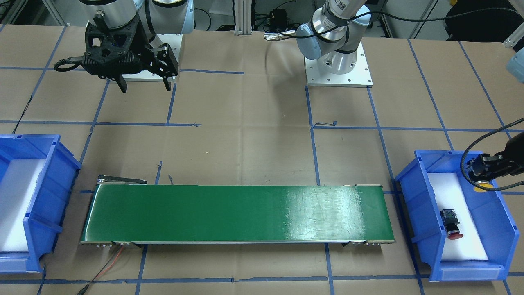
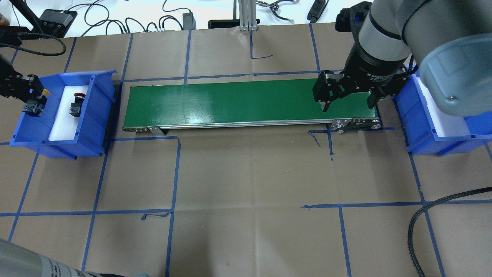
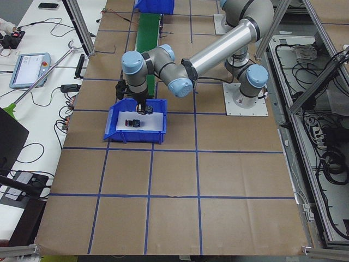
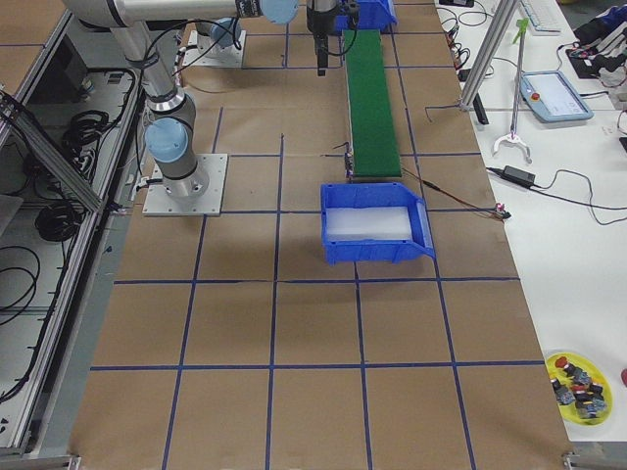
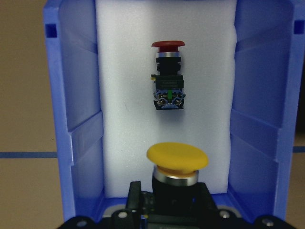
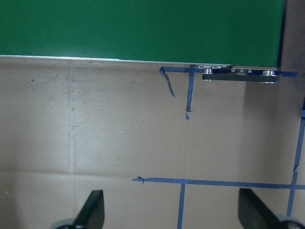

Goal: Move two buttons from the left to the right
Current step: 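Carry the yellow button with the left gripper onto the conveyor end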

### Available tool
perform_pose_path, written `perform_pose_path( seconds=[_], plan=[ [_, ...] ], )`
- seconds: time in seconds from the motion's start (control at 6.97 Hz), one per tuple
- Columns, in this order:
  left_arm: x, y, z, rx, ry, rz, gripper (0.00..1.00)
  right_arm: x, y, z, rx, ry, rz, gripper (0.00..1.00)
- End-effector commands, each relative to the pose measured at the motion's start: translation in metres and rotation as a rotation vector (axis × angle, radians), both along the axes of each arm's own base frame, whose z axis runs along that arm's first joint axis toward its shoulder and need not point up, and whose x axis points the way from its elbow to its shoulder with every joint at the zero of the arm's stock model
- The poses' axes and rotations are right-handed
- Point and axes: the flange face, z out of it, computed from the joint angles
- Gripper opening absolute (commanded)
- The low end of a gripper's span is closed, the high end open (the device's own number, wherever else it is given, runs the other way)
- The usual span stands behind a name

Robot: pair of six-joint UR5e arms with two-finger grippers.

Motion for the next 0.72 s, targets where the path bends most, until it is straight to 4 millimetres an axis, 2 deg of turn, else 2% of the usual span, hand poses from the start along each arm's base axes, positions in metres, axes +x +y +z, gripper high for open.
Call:
perform_pose_path(
  seconds=[0.0,0.29,0.43,0.57],
  plan=[
    [-0.079,-0.019,0.013,-0.012,-0.016,0.020,0.09,0.000,0.000,-0.001,0.003,0.000,0.000,1.00],
    [-0.181,-0.035,-0.004,0.007,0.000,0.071,0.10,0.000,0.001,-0.001,0.003,-0.001,0.000,1.00],
    [-0.224,-0.039,-0.014,0.010,-0.005,0.120,0.10,0.001,0.001,-0.002,0.005,-0.001,0.000,1.00],
    [-0.257,-0.042,-0.028,0.012,-0.008,0.161,0.10,0.001,0.001,-0.003,0.008,-0.001,0.000,1.00]
  ],
)
